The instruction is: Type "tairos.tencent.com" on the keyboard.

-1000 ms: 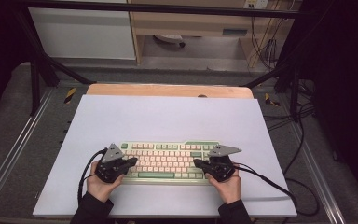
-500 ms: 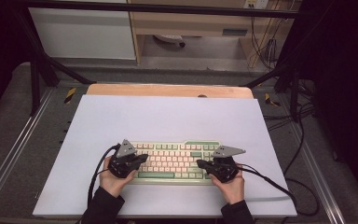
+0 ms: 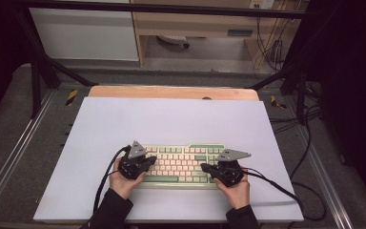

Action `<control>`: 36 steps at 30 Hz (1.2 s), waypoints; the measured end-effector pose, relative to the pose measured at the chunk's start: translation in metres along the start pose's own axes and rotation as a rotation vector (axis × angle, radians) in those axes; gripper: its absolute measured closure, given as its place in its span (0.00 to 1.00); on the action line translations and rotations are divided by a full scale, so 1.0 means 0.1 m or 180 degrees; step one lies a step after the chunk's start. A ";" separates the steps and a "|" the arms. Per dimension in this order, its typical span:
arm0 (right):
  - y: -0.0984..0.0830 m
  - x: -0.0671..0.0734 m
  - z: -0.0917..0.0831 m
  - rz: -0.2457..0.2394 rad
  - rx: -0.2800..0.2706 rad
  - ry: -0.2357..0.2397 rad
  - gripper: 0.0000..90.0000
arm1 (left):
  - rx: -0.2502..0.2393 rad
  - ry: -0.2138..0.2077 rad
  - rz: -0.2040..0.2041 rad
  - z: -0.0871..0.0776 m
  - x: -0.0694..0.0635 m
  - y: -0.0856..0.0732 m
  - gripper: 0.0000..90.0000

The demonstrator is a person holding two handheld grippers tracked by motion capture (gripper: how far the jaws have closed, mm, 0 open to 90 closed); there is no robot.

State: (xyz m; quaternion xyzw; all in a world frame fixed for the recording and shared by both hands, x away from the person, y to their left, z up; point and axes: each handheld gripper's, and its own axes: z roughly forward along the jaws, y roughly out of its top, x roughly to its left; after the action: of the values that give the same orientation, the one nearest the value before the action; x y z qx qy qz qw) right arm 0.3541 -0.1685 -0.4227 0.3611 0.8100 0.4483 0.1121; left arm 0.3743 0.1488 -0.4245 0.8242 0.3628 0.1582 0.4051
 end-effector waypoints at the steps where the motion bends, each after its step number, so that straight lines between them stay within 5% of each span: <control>1: 0.00 0.00 0.00 0.0000 0.0001 -0.0001 1.00 | 0.0007 0.0001 0.0005 0.01 -0.01 0.00 1.00; 15: 0.00 0.00 0.00 0.0000 -0.0008 0.0006 1.00 | 0.0083 0.0006 0.0105 0.09 -0.04 -0.01 1.00; 36: -0.01 0.01 0.01 -0.0009 0.0011 0.0000 1.00 | -0.0091 0.0030 0.0000 -0.25 0.13 -0.10 1.00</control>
State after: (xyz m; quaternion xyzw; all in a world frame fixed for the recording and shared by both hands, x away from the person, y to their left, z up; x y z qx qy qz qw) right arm 0.3533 -0.1677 -0.4238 0.3602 0.8113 0.4467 0.1121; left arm 0.3645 0.1761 -0.4169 0.8175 0.3624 0.1672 0.4152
